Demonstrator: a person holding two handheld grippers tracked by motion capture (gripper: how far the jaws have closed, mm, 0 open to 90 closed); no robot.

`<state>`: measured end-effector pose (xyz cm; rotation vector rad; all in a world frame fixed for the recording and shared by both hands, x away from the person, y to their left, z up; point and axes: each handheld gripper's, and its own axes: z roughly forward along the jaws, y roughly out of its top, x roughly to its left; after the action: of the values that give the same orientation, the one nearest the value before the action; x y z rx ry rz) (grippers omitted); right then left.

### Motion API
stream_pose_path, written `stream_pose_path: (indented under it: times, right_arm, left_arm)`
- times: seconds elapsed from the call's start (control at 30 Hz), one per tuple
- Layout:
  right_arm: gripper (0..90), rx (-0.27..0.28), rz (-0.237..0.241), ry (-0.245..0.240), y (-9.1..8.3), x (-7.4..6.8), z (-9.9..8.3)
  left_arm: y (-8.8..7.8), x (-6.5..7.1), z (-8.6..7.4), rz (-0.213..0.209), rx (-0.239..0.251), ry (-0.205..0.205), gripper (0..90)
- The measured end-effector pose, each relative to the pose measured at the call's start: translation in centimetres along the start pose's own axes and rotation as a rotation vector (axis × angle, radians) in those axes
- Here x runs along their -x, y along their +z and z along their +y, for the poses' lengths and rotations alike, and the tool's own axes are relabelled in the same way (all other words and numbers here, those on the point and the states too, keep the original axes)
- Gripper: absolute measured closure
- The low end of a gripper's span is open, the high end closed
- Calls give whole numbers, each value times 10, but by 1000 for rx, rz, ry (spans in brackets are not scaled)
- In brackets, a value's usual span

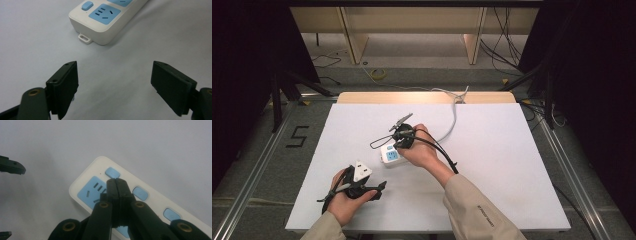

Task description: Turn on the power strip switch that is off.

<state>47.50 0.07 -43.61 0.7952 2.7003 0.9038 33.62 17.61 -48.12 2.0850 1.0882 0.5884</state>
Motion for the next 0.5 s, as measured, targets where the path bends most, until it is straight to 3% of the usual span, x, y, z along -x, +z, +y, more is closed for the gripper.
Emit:
stream_pose_path:
  times: [0.5]
  right_arm:
    - [900, 2, 3, 4, 8, -1, 6]
  left_arm:
    - [0, 0, 0, 0, 4, -2, 219]
